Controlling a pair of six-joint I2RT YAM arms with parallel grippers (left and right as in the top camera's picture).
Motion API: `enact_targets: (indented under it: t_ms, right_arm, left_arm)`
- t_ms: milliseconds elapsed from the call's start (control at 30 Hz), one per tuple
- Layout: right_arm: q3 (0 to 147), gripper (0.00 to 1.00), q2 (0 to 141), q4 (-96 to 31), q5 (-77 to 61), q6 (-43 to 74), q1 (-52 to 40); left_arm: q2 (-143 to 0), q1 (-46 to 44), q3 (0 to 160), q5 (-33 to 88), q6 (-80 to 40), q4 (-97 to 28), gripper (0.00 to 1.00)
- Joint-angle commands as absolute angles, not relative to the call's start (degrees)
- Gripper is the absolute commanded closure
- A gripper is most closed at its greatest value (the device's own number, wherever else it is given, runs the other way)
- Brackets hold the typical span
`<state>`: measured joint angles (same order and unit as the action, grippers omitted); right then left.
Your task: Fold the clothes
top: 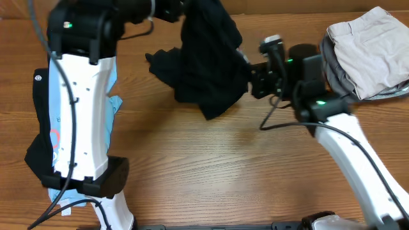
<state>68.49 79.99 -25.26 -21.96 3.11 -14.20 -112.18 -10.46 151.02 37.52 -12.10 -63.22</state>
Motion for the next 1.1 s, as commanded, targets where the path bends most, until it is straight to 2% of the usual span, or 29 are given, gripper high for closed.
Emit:
enact_targets:
  t_ms: [0, 167, 367, 600, 733, 1067]
  right_arm:
    - [77.0, 0.96, 72.3, -32.3, -20.1, 3.4, -12.2]
    - [92.9, 0.96, 65.6, -50.6, -17.4, 3.4, -11.5]
    - [105.9, 0.96, 61.0, -64.4, -16.4, 3.4, -11.5]
    - [114.2, 0.96, 59.8, -76.2, -9.9, 3.4, -11.5]
    - [114.5, 0.96, 60.1, -80.1, -7.0, 3.5, -11.5]
    - [114.4, 0.96, 71.2, -86.1, -2.7, 3.4, -11.5]
  left_arm:
    - [-104.1, -8.2, 152.6, 37.1, -11.4, -61.4, 0.96]
    - [-94.7, -8.2, 152.5, 36.9, -3.7, -61.4, 0.96]
    - [-83.4, -8.2, 152.5, 36.3, 1.5, -61.7, 0.96]
    - [-76.1, -8.2, 152.5, 18.8, 1.8, -68.8, 0.96]
    - [-76.8, -8.2, 151.9, 8.9, 1.7, -75.6, 0.96]
    - [-91.6, -8.3, 149.2, 3.8, 1.7, -84.7, 0.96]
